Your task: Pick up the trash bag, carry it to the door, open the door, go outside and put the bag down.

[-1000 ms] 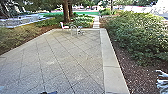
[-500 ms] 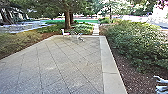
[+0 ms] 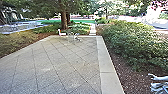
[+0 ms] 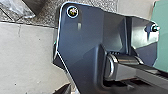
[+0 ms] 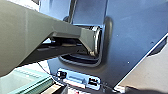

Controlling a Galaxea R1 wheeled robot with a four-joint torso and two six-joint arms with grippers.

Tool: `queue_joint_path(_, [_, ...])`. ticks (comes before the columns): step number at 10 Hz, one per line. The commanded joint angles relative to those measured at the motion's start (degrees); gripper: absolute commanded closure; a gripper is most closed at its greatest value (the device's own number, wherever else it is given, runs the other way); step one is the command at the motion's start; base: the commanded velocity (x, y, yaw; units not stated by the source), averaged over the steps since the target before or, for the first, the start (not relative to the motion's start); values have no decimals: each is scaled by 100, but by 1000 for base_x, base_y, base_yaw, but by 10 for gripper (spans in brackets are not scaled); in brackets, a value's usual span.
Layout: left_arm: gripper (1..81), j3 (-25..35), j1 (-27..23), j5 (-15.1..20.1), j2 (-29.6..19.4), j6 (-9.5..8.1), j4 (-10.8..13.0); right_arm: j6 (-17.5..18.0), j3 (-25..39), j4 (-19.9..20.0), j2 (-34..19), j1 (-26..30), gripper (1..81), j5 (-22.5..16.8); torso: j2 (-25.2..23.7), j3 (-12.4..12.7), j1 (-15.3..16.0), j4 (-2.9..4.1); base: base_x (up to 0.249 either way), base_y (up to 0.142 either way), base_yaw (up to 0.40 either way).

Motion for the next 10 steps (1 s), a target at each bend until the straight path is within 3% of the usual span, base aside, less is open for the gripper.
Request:
queue_joint_path(1, [10,-199,317,-502,492,385,296,-11,92,-2,146,153,10,-320,0,0,0,-406,0,0,0])
queue_joint_path(2, [10,-216,379,-547,535,385,297,-20,92,-11,146,153,10,-320,0,0,-2,-153,0,0,0])
queue_joint_path(3, [10,-278,414,-591,571,385,296,-20,92,-19,146,161,10,-320,0,395,-2,-280,0,0,0])
queue_joint_path(4, [10,-375,432,-696,632,385,296,-20,65,-20,137,161,10,-320,0,581,-2,-363,0,0,0])
queue_joint_path(6, [10,-480,440,-714,720,385,287,-20,57,-20,119,161,10,-320,0,794,0,-391,0,0,0])
queue_joint_path(7, [10,-568,440,-775,764,377,270,-20,57,-20,128,178,10,-320,0,363,0,-391,0,0,0])
queue_joint_path(8, [10,-664,440,-879,799,368,243,-20,91,-20,146,214,10,-328,-7,590,-7,-394,0,0,0])
queue_joint_path(10, [10,-832,432,-1213,852,359,235,-2,92,-2,154,196,10,-328,-11,700,-7,-394,0,0,0])
